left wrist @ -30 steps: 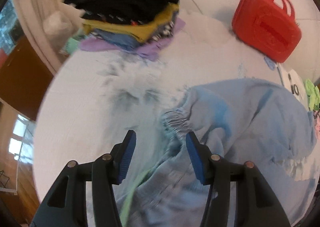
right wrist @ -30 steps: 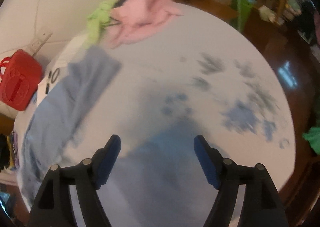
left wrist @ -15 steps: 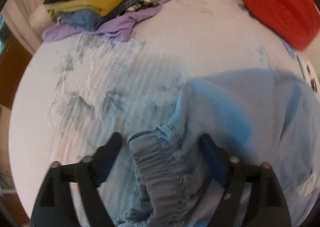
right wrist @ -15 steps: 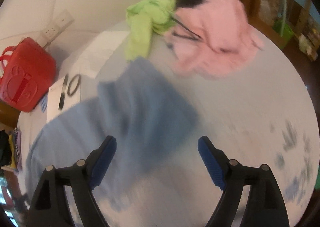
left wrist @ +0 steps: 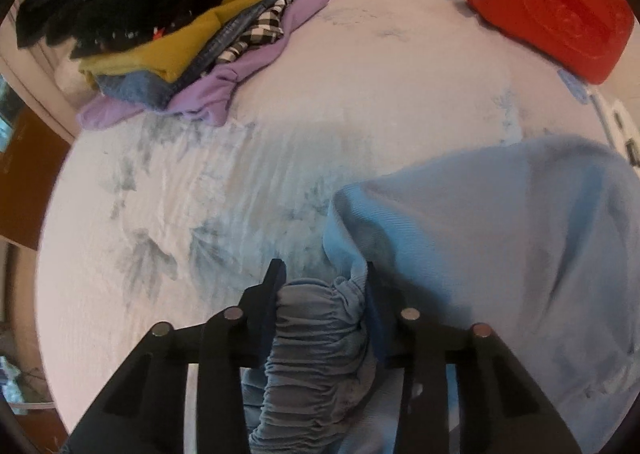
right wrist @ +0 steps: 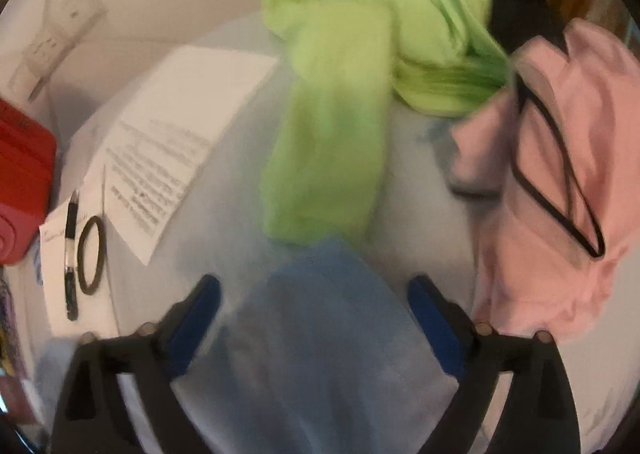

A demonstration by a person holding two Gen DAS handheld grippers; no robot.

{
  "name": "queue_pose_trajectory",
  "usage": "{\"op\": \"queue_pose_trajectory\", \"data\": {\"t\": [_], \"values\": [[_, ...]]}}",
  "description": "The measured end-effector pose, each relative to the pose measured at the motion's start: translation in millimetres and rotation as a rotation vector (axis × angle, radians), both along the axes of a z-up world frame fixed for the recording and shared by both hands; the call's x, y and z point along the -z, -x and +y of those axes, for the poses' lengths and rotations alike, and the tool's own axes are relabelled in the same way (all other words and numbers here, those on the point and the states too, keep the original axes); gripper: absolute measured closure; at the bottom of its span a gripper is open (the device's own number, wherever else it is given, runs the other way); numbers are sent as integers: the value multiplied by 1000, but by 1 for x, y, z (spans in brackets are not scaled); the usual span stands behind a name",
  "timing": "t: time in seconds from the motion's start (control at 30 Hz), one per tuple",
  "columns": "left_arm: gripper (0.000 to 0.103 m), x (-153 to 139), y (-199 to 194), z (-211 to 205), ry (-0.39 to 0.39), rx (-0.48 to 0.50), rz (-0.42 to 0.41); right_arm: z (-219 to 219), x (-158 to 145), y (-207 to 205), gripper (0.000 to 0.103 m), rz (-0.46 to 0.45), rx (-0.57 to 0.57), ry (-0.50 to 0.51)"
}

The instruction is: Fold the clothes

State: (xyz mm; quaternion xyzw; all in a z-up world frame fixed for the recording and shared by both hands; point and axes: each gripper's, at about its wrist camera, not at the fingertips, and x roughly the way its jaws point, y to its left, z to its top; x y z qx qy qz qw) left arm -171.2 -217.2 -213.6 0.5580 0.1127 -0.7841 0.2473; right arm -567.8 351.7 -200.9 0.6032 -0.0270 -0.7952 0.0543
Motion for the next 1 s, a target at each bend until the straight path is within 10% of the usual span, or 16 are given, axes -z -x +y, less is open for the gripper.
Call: {"op": "queue_pose_trajectory", "data": {"t": [0.03, 0.1, 0.53, 0.8, 1.0], "values": [[69, -7, 3, -5, 21, -9, 8, -7, -1, -3, 23, 6, -21, -36], [69, -26, 6, -14, 59, -34, 53, -13, -9, -12, 95, 22, -56, -54], [69, -135, -87, -40, 132, 100, 428, 122, -162, -212, 98, 355, 121, 272], [69, -132, -188, -25, 196, 102, 438, 207, -143, -351, 98, 375, 260, 372], [68, -79, -235, -7, 194, 76, 297, 257, -86, -427, 98, 262, 306, 382]]}}
